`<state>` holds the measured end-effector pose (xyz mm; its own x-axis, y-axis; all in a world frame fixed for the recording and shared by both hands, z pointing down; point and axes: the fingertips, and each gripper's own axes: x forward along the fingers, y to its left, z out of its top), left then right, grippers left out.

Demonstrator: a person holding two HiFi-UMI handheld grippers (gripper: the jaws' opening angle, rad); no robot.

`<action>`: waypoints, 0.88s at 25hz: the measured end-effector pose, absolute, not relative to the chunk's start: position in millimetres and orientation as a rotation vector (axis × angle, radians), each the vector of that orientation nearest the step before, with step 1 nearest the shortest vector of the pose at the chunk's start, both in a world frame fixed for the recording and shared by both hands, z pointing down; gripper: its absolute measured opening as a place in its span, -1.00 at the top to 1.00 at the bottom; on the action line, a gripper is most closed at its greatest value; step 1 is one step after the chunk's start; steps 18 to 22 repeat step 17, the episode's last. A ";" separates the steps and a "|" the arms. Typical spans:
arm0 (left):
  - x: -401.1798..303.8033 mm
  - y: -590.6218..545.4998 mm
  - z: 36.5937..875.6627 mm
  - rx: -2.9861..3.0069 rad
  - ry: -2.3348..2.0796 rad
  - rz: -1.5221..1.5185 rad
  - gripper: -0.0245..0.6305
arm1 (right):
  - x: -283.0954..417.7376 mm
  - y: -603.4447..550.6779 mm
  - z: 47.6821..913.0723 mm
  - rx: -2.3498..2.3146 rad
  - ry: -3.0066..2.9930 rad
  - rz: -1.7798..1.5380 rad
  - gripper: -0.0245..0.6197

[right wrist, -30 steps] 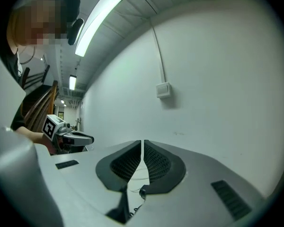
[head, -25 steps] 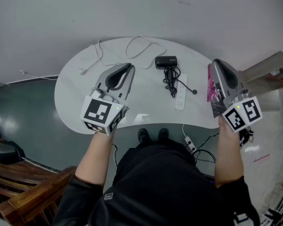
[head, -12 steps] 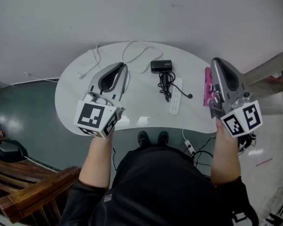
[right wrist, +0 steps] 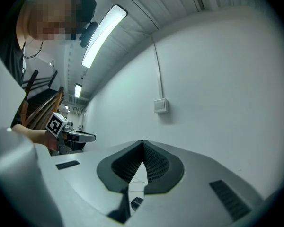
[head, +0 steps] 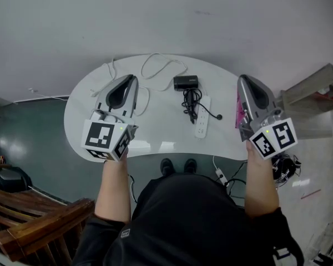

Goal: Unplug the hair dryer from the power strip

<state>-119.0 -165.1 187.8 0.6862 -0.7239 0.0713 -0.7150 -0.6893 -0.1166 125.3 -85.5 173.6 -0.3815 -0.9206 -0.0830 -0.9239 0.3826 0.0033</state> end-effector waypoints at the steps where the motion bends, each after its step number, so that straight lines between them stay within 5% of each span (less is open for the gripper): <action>1: -119.0 -165.8 188.6 -2.811 1.203 -0.177 0.83 | 124.8 -86.7 175.8 -1.709 2.561 0.071 0.82; 22: -119.1 -166.4 194.0 -2.828 1.212 -0.200 0.84 | 128.2 -90.9 184.0 -1.722 2.560 0.026 0.82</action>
